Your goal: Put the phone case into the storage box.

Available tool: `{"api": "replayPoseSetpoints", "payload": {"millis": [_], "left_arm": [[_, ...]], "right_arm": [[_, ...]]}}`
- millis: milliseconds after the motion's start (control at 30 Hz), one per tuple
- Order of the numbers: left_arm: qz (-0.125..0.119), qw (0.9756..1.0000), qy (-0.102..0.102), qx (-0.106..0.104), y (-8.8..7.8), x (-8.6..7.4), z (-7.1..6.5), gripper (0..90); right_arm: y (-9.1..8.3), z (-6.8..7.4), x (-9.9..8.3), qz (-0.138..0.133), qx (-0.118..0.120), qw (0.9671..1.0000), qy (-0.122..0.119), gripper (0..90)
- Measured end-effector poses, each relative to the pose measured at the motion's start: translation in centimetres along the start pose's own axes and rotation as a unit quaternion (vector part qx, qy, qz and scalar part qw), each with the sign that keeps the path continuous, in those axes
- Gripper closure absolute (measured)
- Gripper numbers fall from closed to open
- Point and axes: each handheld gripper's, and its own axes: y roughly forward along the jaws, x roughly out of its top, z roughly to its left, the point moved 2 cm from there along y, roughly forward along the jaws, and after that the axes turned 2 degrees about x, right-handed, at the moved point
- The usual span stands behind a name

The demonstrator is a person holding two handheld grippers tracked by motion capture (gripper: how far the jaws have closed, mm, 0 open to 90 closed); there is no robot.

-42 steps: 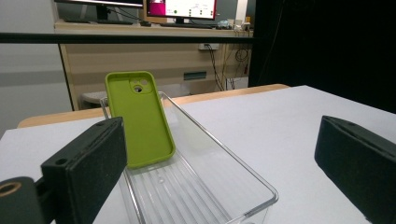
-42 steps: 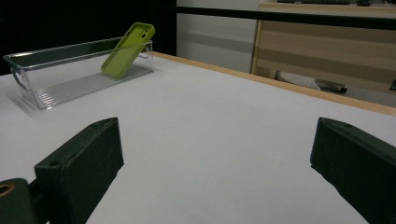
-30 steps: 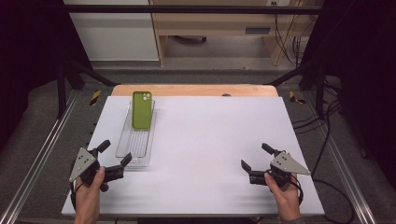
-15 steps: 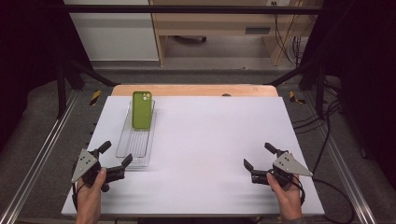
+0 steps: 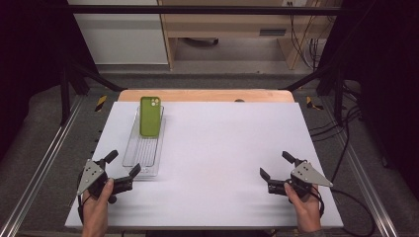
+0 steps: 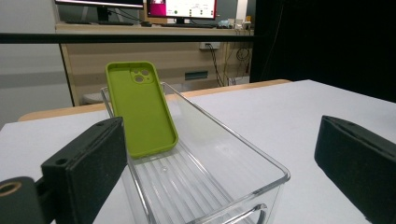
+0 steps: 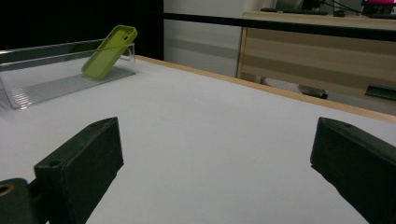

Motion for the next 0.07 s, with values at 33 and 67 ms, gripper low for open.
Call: {"api": "replayPoseSetpoints", "payload": {"millis": [33,67], "left_arm": [[-0.001,1.0,-0.001,0.001,-0.01,-0.01,0.03,2.2],[-0.002,1.0,-0.001,0.001,-0.02,-0.02,0.05,2.2]], "right_arm": [[0.02,0.02,-0.02,0.001,0.0,1.0,0.001,2.4],[0.05,0.03,-0.03,0.001,0.0,1.0,0.001,2.4]]}}
